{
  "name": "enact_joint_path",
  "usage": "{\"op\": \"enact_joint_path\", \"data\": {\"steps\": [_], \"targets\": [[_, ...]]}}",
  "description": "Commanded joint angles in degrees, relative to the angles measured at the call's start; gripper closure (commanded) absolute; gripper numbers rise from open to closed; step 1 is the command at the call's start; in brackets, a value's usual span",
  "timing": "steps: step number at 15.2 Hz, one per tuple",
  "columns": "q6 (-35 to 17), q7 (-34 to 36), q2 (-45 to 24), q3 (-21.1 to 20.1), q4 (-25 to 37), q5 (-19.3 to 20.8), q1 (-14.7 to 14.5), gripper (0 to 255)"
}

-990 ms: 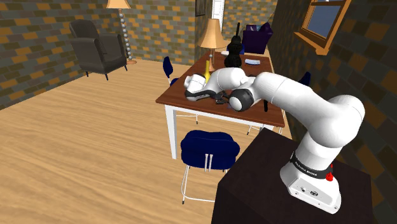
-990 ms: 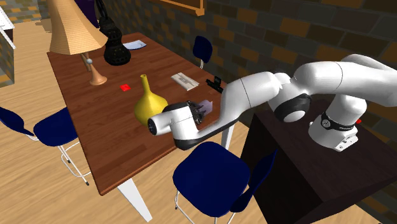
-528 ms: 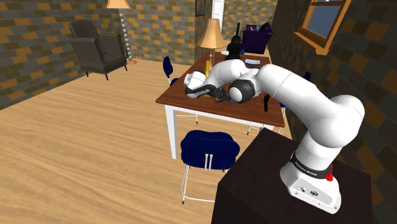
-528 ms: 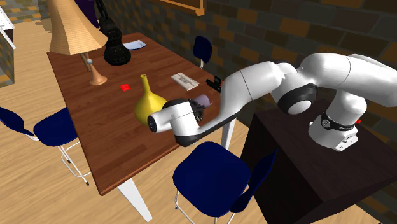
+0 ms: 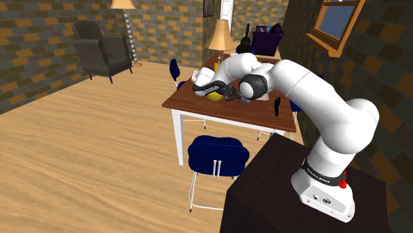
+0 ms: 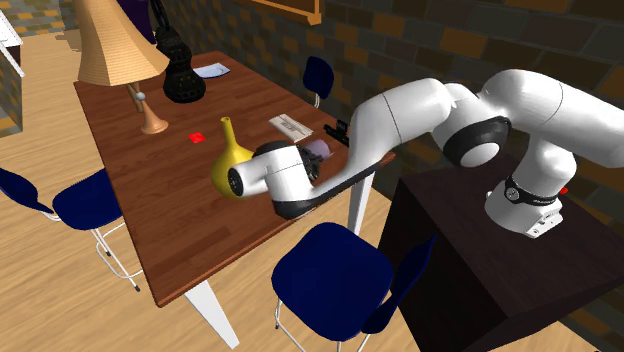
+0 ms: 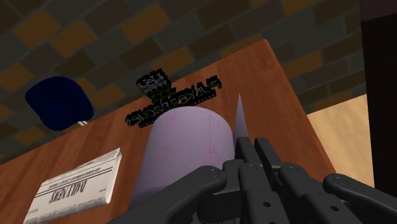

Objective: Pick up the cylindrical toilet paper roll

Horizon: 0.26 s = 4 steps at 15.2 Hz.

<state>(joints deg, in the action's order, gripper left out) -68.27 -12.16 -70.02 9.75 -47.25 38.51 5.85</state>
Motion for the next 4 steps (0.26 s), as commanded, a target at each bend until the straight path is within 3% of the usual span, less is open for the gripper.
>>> {"op": "enact_joint_path", "data": {"steps": [1, 4], "targets": [[0.4, -0.4, 1.2, 0.1, -0.7, 0.2, -0.1, 255], [0.5, -0.7, 1.9, 0.2, -1.2, 0.3, -0.2, 255]]}}
